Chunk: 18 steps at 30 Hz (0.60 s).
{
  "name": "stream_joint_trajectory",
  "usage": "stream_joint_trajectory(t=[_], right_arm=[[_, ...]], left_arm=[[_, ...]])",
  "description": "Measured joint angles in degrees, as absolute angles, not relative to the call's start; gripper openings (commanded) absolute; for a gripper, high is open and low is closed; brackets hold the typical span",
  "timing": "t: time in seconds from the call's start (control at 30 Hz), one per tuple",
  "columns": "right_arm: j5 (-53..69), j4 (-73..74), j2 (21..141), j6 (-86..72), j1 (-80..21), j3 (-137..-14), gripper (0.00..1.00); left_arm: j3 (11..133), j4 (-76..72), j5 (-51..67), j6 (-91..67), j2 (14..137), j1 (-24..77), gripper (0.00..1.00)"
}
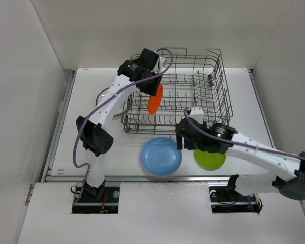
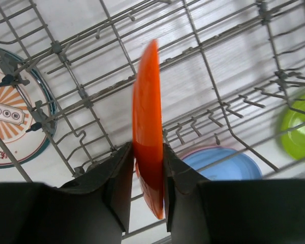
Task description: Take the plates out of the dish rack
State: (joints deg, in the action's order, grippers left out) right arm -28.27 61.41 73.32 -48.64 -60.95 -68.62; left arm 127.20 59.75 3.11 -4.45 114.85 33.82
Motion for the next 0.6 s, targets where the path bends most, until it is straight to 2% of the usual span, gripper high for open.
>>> stream_joint_trajectory(t=[0.13, 0.27, 0.43, 0.6], right_arm=[[-28.0, 57.9, 66.9, -45.4, -60.8, -70.7, 0.78], [-28.0, 54.8, 66.1, -41.5, -60.8, -71.6, 0.78], [-29.9, 50.4, 73.1, -35.4, -60.8, -77.8, 0.76], [-34.0, 44.8, 83.1, -29.1, -60.8, -85.8, 0.68]], left_arm=[[127.2, 58.9, 5.9, -4.3, 113.1, 32.9, 0.0], [127.2, 58.1, 7.1, -4.0, 113.1, 32.5, 0.0], [127.2, 58.1, 9.9, -5.1, 113.2, 30.0, 0.0], [126.7, 57.4, 16.0, -8.6, 113.4, 24.8, 0.0]])
